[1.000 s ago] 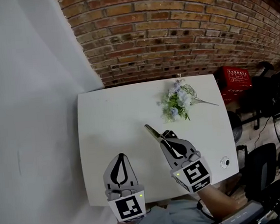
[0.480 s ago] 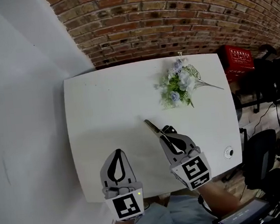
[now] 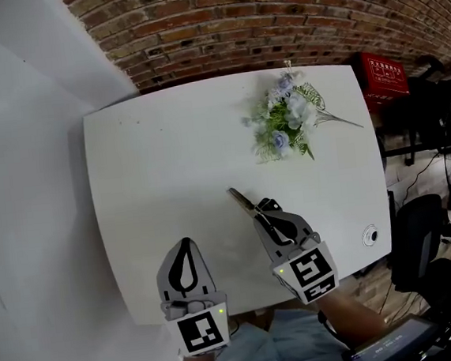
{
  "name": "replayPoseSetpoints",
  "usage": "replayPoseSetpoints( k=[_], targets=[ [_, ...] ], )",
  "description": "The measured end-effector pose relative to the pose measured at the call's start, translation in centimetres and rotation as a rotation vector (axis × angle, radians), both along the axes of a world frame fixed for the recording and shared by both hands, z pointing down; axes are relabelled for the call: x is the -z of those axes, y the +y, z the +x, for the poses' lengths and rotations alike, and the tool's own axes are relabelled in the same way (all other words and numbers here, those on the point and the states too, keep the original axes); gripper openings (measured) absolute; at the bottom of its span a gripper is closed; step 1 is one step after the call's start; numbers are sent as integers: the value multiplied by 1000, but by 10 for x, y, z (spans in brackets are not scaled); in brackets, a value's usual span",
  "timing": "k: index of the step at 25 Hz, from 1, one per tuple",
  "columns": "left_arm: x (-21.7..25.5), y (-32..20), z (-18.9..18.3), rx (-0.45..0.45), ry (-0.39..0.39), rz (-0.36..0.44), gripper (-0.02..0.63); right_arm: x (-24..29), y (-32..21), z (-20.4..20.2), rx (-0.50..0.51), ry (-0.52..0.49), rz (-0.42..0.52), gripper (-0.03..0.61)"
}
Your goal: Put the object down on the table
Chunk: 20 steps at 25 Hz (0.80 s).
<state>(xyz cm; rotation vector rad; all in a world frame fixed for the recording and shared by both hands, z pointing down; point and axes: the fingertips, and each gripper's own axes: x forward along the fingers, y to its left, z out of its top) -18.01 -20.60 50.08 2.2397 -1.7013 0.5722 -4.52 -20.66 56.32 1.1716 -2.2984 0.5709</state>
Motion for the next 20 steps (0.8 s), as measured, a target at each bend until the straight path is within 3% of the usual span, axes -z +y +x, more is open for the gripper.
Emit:
replayPoseSetpoints(
  k=[20],
  targets=[
    [-12, 2, 2, -8, 16, -25, 9, -7, 0, 4, -9, 19, -4, 67]
  ],
)
